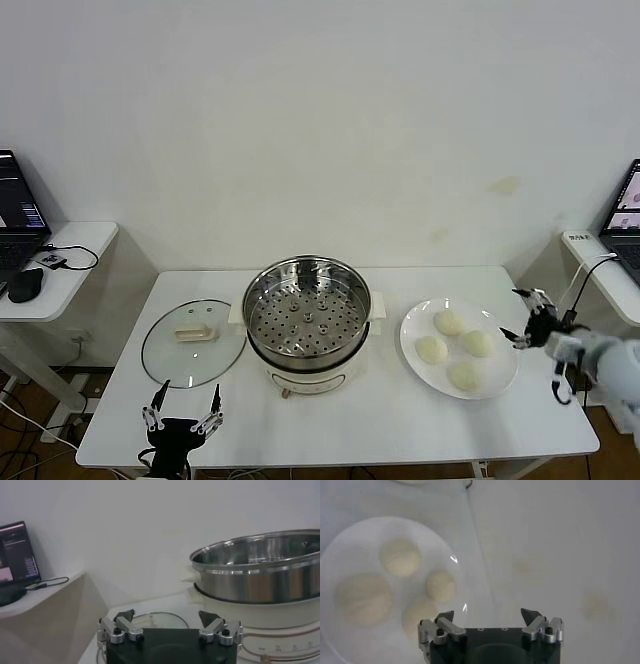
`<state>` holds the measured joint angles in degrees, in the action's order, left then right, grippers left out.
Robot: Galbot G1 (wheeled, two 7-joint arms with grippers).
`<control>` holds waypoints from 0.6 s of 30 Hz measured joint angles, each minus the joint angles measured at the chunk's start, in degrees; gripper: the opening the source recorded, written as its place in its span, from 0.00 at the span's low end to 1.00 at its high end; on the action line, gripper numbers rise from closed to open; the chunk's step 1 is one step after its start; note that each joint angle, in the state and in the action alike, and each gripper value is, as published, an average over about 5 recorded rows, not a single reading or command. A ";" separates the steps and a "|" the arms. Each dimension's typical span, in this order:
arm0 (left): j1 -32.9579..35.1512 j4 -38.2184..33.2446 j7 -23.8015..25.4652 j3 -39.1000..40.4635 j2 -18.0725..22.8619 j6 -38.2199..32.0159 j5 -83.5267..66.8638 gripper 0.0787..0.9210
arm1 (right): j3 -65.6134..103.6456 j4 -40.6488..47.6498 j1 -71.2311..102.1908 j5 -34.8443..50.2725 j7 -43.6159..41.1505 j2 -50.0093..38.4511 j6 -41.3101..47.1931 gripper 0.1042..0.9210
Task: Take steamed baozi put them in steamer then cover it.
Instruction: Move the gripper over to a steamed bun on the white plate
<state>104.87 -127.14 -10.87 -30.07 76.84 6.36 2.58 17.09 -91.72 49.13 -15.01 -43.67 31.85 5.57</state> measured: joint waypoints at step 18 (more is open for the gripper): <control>-1.08 -0.05 -0.02 -1.55 0.00 0.53 -0.02 0.88 | -36.70 19.35 -33.69 -1.08 -13.88 5.32 -1.56 0.88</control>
<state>103.79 -127.19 -10.89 -31.61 76.84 6.89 2.55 -19.62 -72.37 15.44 -16.09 -57.55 37.17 4.00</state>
